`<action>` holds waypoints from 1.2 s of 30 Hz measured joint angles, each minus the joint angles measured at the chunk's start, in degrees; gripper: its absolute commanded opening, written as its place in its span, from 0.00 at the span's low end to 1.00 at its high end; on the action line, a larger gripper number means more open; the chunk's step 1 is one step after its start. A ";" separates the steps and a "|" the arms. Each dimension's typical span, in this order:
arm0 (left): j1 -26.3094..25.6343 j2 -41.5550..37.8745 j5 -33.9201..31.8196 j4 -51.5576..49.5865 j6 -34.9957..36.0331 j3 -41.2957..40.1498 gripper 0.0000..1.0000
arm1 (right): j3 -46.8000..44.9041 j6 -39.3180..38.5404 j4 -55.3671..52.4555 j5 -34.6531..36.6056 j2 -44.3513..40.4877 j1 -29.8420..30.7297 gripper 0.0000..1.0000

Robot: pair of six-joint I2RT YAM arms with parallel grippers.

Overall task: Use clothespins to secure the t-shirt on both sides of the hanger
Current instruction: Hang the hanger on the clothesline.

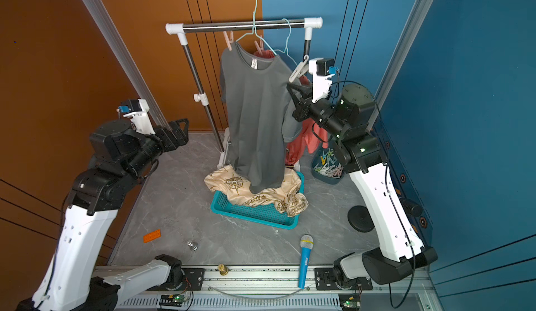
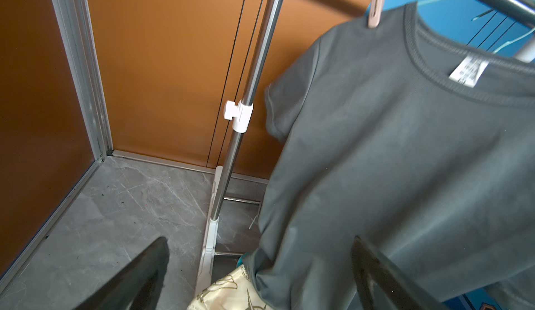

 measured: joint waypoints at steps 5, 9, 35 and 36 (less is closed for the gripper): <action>-0.02 -1.25 1.62 -0.15 -0.68 -3.91 0.98 | 1.16 -0.33 1.07 2.34 3.89 -0.07 0.00; -0.52 -1.14 2.95 -0.13 -1.14 -4.70 0.98 | -3.52 0.20 2.89 2.40 5.01 -0.07 0.00; -13.42 13.53 1.36 6.43 -1.97 -9.16 0.98 | -40.37 -3.45 3.67 14.01 -25.11 0.85 0.67; -13.92 15.52 1.38 6.97 -1.97 -9.14 0.98 | -41.53 -3.74 3.30 15.10 -27.43 0.83 0.66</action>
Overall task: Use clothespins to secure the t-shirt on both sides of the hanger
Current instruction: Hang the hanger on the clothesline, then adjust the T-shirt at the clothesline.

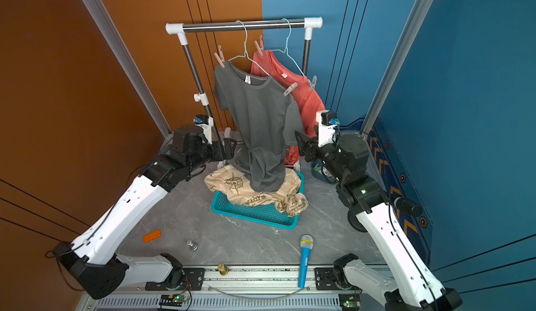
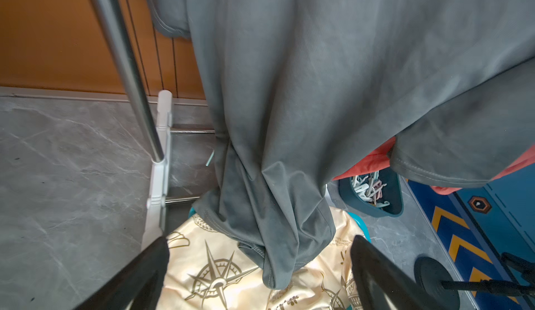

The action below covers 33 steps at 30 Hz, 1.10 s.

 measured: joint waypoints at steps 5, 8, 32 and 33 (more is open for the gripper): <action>-0.98 12.02 0.02 0.63 -0.85 2.80 0.98 | -2.19 0.44 -3.72 4.11 -5.64 -0.96 0.65; -1.01 19.61 0.02 0.48 -2.16 6.82 0.95 | -4.11 1.36 -5.46 5.35 -6.97 -1.64 0.66; 2.32 70.47 1.49 -13.25 -8.96 67.10 0.98 | -9.49 4.39 -8.39 8.02 -8.02 -4.52 0.68; 2.67 70.47 1.49 -12.52 -8.79 67.14 0.98 | -9.49 4.42 -8.39 8.02 -7.91 -4.55 0.68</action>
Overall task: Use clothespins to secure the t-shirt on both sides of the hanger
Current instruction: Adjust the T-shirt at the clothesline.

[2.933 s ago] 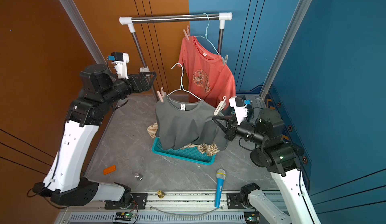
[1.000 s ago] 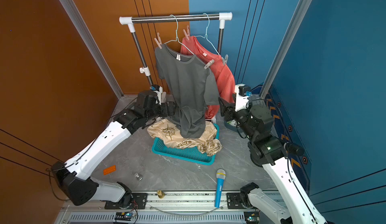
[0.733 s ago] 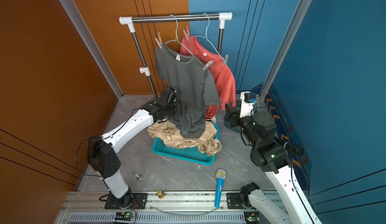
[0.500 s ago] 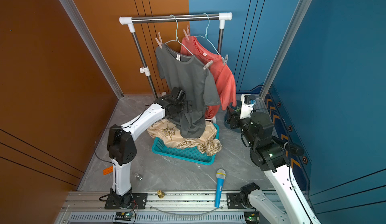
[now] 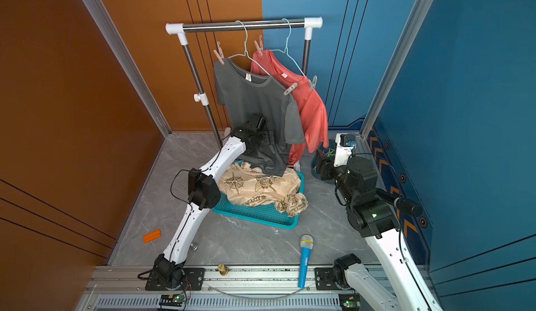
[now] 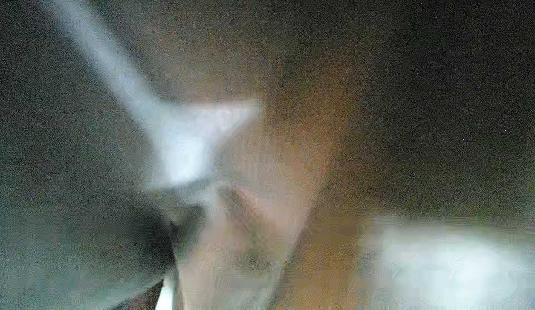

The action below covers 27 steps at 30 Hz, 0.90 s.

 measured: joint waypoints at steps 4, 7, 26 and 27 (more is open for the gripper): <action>0.96 -0.02 0.00 5.92 1.33 -0.76 0.98 | 0.00 0.17 0.00 -0.02 1.29 -0.17 0.68; 1.55 -0.02 -0.11 9.94 2.49 -0.81 0.98 | 0.00 0.26 -0.02 -0.04 2.69 -0.22 0.68; 6.16 -0.20 13.42 22.60 -0.68 -1.01 0.98 | 2.54 2.38 -0.74 -6.88 8.70 0.85 0.54; 6.16 -0.79 14.03 22.62 -0.68 -2.84 0.98 | 2.78 2.54 -1.25 -7.76 9.62 1.92 0.53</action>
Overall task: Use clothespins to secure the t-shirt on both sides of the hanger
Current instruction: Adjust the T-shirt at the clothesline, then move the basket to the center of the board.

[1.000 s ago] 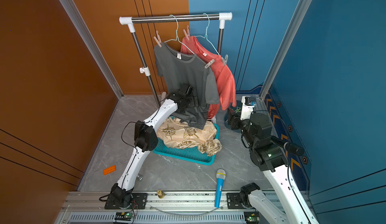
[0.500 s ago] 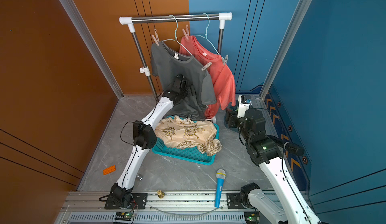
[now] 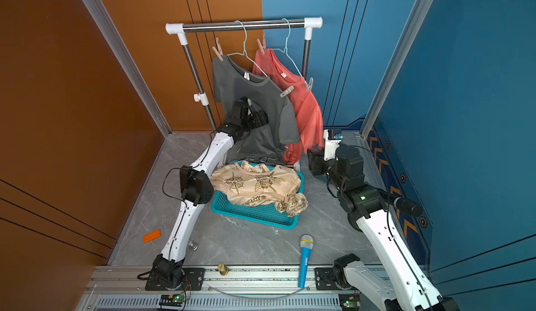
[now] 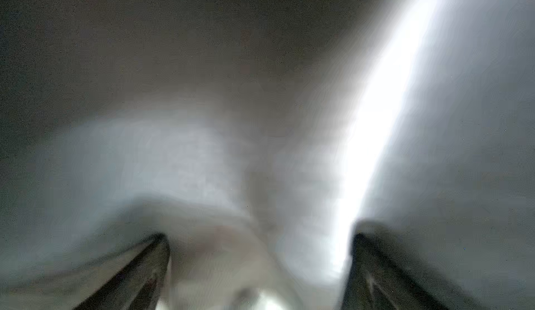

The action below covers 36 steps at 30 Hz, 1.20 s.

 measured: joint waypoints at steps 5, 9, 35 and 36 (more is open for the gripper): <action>-1.40 -7.10 1.73 -1.11 0.52 -13.44 0.98 | 0.17 0.07 -2.62 -1.73 5.25 7.78 0.52; -4.68 -17.27 0.61 -2.67 3.10 -24.68 0.98 | -0.20 0.72 -3.37 -1.66 8.55 14.40 0.56; -9.49 -63.47 -20.09 -8.46 7.17 -84.74 0.98 | -6.32 6.14 -5.60 4.96 17.09 22.80 0.67; -9.79 -63.93 -20.74 -8.63 6.43 -86.07 0.98 | -4.74 6.27 -5.46 5.11 17.77 22.27 0.67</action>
